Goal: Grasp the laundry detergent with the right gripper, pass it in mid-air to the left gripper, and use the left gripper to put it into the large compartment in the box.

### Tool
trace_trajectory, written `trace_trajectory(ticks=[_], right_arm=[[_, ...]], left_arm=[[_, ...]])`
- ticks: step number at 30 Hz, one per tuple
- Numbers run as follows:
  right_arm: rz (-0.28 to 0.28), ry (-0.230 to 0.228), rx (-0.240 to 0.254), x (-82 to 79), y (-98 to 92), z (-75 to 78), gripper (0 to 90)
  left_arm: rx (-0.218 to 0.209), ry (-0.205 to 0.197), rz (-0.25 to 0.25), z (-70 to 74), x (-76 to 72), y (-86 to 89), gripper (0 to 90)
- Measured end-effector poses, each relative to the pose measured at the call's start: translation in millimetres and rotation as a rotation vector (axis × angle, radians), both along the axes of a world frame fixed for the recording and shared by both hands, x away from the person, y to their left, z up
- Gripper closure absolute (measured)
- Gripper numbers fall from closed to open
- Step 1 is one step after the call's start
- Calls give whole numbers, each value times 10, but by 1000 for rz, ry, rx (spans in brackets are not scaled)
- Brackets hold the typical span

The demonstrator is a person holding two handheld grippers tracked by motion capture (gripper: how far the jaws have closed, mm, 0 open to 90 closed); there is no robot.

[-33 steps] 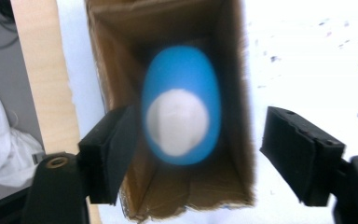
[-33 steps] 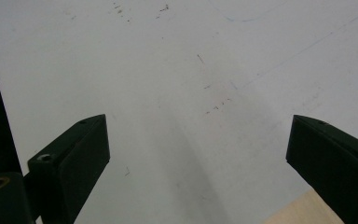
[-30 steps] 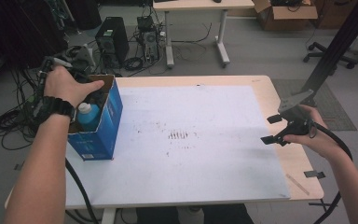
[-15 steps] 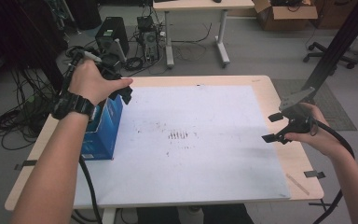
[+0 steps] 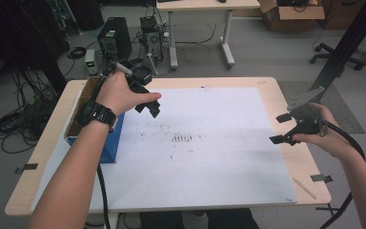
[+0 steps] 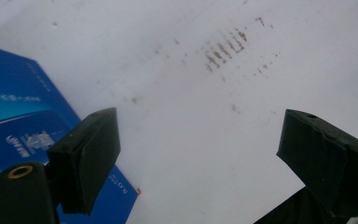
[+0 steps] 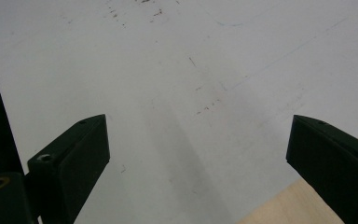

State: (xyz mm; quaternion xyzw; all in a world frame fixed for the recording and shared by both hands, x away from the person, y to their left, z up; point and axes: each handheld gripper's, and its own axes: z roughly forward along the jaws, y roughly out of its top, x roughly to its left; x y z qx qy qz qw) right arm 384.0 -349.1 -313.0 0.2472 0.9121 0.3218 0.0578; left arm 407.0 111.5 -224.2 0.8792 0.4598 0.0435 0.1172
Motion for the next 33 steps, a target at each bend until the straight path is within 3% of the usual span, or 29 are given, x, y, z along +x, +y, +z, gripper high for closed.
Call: trace_trajectory(ticks=[11, 22, 33], right_arm=[[-1, 3, -1, 5, -23, -2, 62], [4, 9, -7, 33, -11, -14, 59], [3, 16, -15, 31, -13, -30, 57]], left_arm=[[-1, 28, -51, -153, 14, -200, 70], [2, 40, -127, -184, -3, -330, 48], [3, 38, -148, -198, -10, -376, 49]])
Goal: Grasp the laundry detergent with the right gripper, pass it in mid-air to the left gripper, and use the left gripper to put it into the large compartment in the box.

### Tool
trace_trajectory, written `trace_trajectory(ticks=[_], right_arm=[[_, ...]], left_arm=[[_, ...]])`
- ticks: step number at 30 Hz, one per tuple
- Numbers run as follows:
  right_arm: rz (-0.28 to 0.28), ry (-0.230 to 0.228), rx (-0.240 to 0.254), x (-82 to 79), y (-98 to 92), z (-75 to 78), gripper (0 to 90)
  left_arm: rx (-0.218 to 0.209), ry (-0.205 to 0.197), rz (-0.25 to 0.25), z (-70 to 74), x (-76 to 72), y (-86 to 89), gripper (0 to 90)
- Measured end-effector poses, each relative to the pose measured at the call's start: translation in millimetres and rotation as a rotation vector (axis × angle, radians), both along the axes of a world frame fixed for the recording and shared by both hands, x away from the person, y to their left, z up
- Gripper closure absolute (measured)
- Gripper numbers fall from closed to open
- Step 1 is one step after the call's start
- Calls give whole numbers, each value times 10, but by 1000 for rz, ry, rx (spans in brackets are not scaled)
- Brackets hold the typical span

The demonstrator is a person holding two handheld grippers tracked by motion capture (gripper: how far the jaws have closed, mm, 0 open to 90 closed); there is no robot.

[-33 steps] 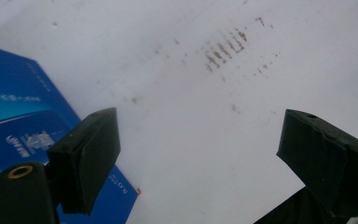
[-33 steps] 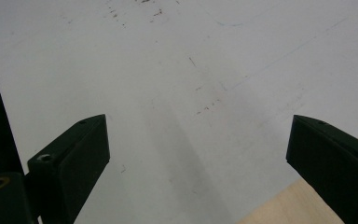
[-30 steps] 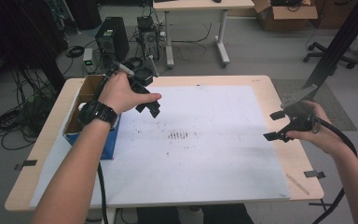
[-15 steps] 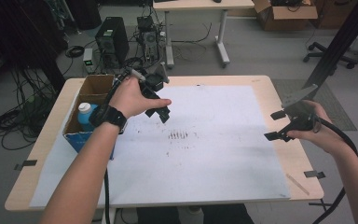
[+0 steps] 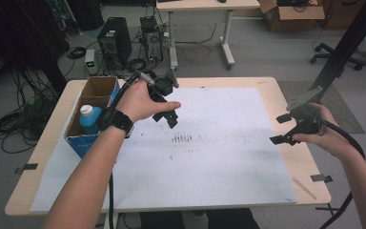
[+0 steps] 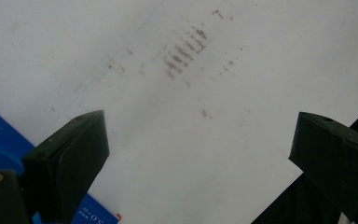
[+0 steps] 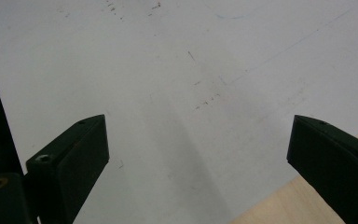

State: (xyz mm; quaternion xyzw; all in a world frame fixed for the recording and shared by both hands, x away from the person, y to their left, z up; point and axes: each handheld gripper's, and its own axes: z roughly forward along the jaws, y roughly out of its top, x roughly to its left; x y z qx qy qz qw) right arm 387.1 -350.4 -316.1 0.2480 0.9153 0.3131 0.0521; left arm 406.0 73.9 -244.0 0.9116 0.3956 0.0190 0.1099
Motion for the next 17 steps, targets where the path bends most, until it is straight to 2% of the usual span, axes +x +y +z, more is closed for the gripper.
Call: trace_trajectory(ticks=[17], right_arm=[[2, 0, -5, -26, 24, 2, 57]], left_arm=[[12, -4, -3, 8, -8, -2, 49]])
